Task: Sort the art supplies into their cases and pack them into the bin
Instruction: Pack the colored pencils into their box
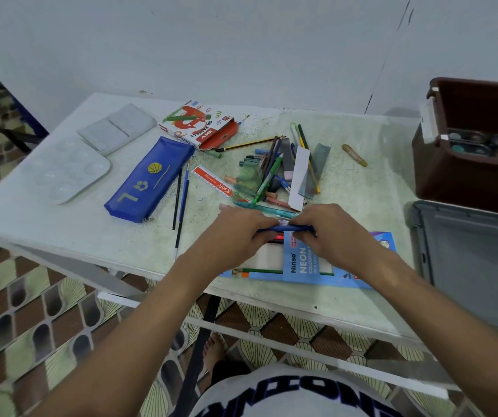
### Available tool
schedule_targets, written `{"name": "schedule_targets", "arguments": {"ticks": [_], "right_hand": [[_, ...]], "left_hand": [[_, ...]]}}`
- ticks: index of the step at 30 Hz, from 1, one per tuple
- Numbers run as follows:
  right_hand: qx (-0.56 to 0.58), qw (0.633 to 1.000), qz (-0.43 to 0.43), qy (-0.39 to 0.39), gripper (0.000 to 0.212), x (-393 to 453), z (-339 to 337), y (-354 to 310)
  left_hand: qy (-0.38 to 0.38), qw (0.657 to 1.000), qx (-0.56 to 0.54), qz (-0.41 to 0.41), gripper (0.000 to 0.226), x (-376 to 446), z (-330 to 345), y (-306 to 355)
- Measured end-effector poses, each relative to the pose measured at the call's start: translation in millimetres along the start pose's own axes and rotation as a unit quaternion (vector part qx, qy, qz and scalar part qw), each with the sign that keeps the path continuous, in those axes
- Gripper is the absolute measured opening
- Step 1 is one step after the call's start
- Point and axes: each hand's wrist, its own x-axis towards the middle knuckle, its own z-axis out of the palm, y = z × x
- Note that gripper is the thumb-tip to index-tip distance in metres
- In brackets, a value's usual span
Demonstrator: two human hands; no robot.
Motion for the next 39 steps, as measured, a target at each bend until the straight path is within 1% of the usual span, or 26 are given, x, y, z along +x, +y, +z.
{"name": "schedule_targets", "arguments": {"ticks": [3,5,7,8,10,12,13,15,18,20,22,24,26,28,29,33,35,37,39], "right_hand": [[0.015,1.0,0.001,0.001,0.021,-1,2,3],[0.034,0.999,0.016,-0.003,0.029,-3,2,7],[0.059,0.998,0.033,-0.01,0.039,-6,1,13],[0.062,0.997,0.039,-0.022,0.047,-9,1,16],[0.057,0.995,0.043,-0.065,0.072,-15,2,20],[0.031,0.992,0.045,-0.117,0.098,-21,5,21],[0.012,0.99,0.043,-0.136,0.108,-23,7,22],[-0.009,0.989,0.035,-0.146,0.118,-24,11,22],[0.007,0.992,0.037,-0.123,0.114,-24,12,22],[0.021,0.993,0.034,-0.11,0.112,-24,11,21],[0.028,0.994,0.029,-0.103,0.111,-24,11,20],[0.028,0.994,0.028,-0.1,0.11,-24,12,19],[0.032,0.994,0.03,-0.099,0.11,-23,13,20],[0.037,0.994,0.029,-0.096,0.11,-23,15,21],[0.038,0.994,0.029,-0.095,0.11,-24,15,22],[0.048,0.994,0.028,-0.092,0.11,-24,16,22],[0.054,0.994,0.027,-0.091,0.11,-24,16,22],[0.062,0.994,0.027,-0.089,0.109,-24,16,22],[0.068,0.994,0.025,-0.085,0.109,-24,16,23]], "left_hand": [[0.016,0.999,-0.048,-0.009,0.032,-6,-4,-1],[0.035,0.997,-0.063,-0.029,0.031,-13,-10,-4],[0.039,0.996,-0.063,-0.046,0.028,-25,-17,-14],[0.034,0.996,-0.056,-0.052,0.027,-32,-20,-22],[0.02,0.997,-0.03,-0.07,0.025,-47,-24,-40],[0.008,0.996,-0.006,-0.088,0.025,-61,-26,-56],[0.005,0.996,0.002,-0.089,0.025,-66,-26,-63],[-0.001,0.997,0.025,-0.074,0.024,-72,-27,-69],[0.021,0.994,0.106,-0.02,0.028,-74,-19,-69],[0.046,0.983,0.177,0.004,0.04,-73,-9,-60],[0.057,0.972,0.226,0.017,0.058,-73,0,-44],[0.055,0.963,0.264,0.004,0.068,-71,5,-32],[0.022,0.956,0.292,-0.014,0.062,-71,7,-23],[-0.006,0.952,0.307,-0.003,0.048,-74,11,-19],[-0.008,0.951,0.31,0.006,0.043,-74,12,-17],[0.015,0.961,0.275,0.016,0.032,-64,18,-19],[-0.003,0.974,0.227,0.013,0.034,-58,21,-19],[-0.021,0.99,0.137,-0.01,0.04,-52,24,-15],[-0.014,0.999,0.024,-0.039,0.046,-45,23,-8]]}}
